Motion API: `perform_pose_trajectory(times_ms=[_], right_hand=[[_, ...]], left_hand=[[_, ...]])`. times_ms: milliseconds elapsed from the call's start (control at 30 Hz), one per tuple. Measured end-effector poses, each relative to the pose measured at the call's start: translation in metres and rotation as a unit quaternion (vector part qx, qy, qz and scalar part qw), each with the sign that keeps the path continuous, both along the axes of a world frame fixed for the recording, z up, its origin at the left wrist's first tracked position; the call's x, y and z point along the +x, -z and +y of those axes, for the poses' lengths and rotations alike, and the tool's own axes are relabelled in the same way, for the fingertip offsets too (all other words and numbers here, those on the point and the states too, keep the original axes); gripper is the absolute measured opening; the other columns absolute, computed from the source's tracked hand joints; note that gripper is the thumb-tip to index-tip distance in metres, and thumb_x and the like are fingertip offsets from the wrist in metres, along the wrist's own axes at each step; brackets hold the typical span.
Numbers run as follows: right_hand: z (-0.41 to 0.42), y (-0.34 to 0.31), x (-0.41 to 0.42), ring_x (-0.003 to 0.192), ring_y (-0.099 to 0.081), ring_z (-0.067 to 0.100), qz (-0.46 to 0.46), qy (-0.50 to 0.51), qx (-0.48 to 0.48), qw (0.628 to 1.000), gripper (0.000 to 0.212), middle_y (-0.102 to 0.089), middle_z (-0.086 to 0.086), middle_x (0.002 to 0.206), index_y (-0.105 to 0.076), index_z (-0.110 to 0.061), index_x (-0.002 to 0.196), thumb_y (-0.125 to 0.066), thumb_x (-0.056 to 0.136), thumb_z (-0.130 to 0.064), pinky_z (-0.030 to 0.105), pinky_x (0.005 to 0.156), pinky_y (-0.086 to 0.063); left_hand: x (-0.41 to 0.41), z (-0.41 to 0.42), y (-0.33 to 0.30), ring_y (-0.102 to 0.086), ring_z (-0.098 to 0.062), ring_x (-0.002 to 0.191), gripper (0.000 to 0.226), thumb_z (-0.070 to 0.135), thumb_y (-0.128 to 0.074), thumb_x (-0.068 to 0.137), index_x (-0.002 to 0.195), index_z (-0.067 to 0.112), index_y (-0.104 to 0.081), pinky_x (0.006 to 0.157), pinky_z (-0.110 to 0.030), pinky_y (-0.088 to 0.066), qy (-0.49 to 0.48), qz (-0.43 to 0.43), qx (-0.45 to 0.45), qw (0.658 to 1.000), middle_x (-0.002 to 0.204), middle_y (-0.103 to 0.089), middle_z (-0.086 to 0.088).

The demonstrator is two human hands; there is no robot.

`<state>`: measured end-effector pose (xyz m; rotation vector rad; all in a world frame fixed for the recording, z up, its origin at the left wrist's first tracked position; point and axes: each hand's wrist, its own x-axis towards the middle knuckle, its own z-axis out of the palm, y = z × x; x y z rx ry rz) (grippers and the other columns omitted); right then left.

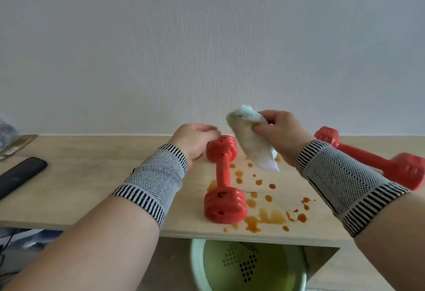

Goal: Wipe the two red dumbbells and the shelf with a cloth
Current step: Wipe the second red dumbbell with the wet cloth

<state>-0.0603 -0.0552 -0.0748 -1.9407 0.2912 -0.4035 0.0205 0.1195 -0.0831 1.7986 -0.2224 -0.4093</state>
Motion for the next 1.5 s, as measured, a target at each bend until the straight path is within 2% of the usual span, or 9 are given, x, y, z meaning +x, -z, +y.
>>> perform_pose_trajectory(times_ms=[133, 267, 333, 467, 667, 933, 1033, 1200, 1500], right_hand=[[0.007, 0.025, 0.004, 0.089, -0.058, 0.018, 0.009, -0.026, -0.278, 0.960, 0.025, -0.056, -0.002, 0.099, -0.067, -0.019, 0.112, -0.057, 0.089, -0.018, 0.030, 0.079, -0.047], [0.018, 0.054, 0.016, 0.069, -0.058, 0.026, -0.078, -0.093, -0.399, 0.909, 0.019, -0.055, 0.008, 0.089, -0.073, -0.012, 0.099, -0.071, 0.080, -0.010, 0.031, 0.063, -0.047], [0.018, 0.063, 0.025, 0.069, -0.060, 0.031, -0.100, -0.098, -0.438, 0.888, 0.025, -0.058, 0.013, 0.087, -0.073, -0.009, 0.096, -0.072, 0.073, 0.000, 0.031, 0.062, -0.046], [0.018, 0.072, 0.038, 0.109, -0.049, 0.027, 0.007, -0.157, -0.503, 0.850, 0.049, -0.051, 0.005, 0.119, -0.059, -0.022, 0.125, -0.065, 0.079, -0.007, 0.034, 0.093, -0.043], [0.020, 0.065, 0.035, 0.102, -0.051, 0.016, 0.070, -0.177, -0.390, 0.901, 0.034, -0.051, -0.008, 0.111, -0.065, -0.026, 0.118, -0.050, 0.091, -0.011, 0.023, 0.082, -0.035], [0.023, 0.069, 0.049, 0.102, -0.046, 0.016, 0.085, -0.183, -0.471, 0.859, 0.037, -0.042, -0.011, 0.104, -0.061, -0.040, 0.115, -0.062, 0.087, -0.015, 0.021, 0.081, -0.033], [0.029, 0.067, 0.048, 0.098, -0.050, 0.016, 0.098, -0.170, -0.425, 0.884, 0.039, -0.041, -0.013, 0.101, -0.062, -0.041, 0.116, -0.063, 0.086, -0.017, 0.027, 0.082, -0.045], [0.025, 0.057, 0.019, 0.090, -0.051, 0.013, 0.084, -0.226, -0.367, 0.899, 0.027, -0.049, -0.008, 0.101, -0.071, -0.023, 0.108, -0.052, 0.090, -0.015, 0.017, 0.072, -0.035], [0.030, 0.051, 0.002, 0.084, -0.041, 0.004, 0.077, -0.276, -0.402, 0.870, 0.043, -0.045, -0.015, 0.093, -0.067, -0.032, 0.115, -0.052, 0.087, -0.004, 0.008, 0.065, -0.027]], left_hand=[[0.009, 0.017, 0.036, -0.055, -0.018, 0.066, 0.015, 0.015, -0.073, 0.082, 0.097, 0.015, -0.074, 0.053, -0.024, -0.038, -0.010, 0.023, 0.145, 0.989, 0.068, -0.061, -0.001], [0.005, 0.014, 0.049, -0.064, -0.020, 0.098, 0.011, 0.020, -0.076, 0.080, 0.090, 0.020, -0.074, 0.086, -0.038, -0.050, 0.031, 0.040, 0.195, 0.980, 0.074, -0.063, 0.004], [0.005, 0.012, 0.051, -0.059, -0.011, 0.081, 0.019, 0.024, -0.077, 0.080, 0.098, 0.017, -0.074, 0.074, -0.029, -0.047, 0.056, 0.055, 0.197, 0.977, 0.076, -0.063, 0.008], [0.009, 0.009, 0.055, -0.055, -0.011, 0.083, 0.037, 0.034, -0.079, 0.076, 0.108, 0.016, -0.072, 0.064, -0.027, -0.037, 0.092, 0.075, 0.212, 0.970, 0.105, -0.071, 0.001], [0.012, 0.005, 0.059, -0.056, -0.013, 0.082, 0.034, 0.028, -0.081, 0.075, 0.105, 0.016, -0.073, 0.060, -0.027, -0.036, 0.101, 0.062, 0.204, 0.972, 0.103, -0.070, -0.003], [0.010, 0.007, 0.056, -0.050, -0.007, 0.066, 0.030, 0.027, -0.080, 0.077, 0.104, 0.016, -0.074, 0.048, -0.019, -0.031, 0.116, 0.040, 0.205, 0.971, 0.072, -0.059, 0.008], [0.008, 0.008, 0.055, -0.046, -0.006, 0.060, 0.028, 0.026, -0.079, 0.078, 0.103, 0.016, -0.074, 0.046, -0.019, -0.030, 0.113, 0.033, 0.201, 0.972, 0.063, -0.054, 0.009], [0.008, 0.012, 0.058, -0.048, -0.012, 0.073, 0.016, 0.011, -0.071, 0.079, 0.095, 0.010, -0.072, 0.056, -0.025, -0.031, 0.129, 0.092, 0.176, 0.971, 0.080, -0.058, 0.001], [0.011, 0.008, 0.058, -0.052, -0.015, 0.066, 0.020, 0.011, -0.053, 0.087, 0.069, 0.016, -0.061, 0.059, -0.026, -0.029, 0.027, 0.171, 0.117, 0.978, 0.066, -0.060, 0.003]])
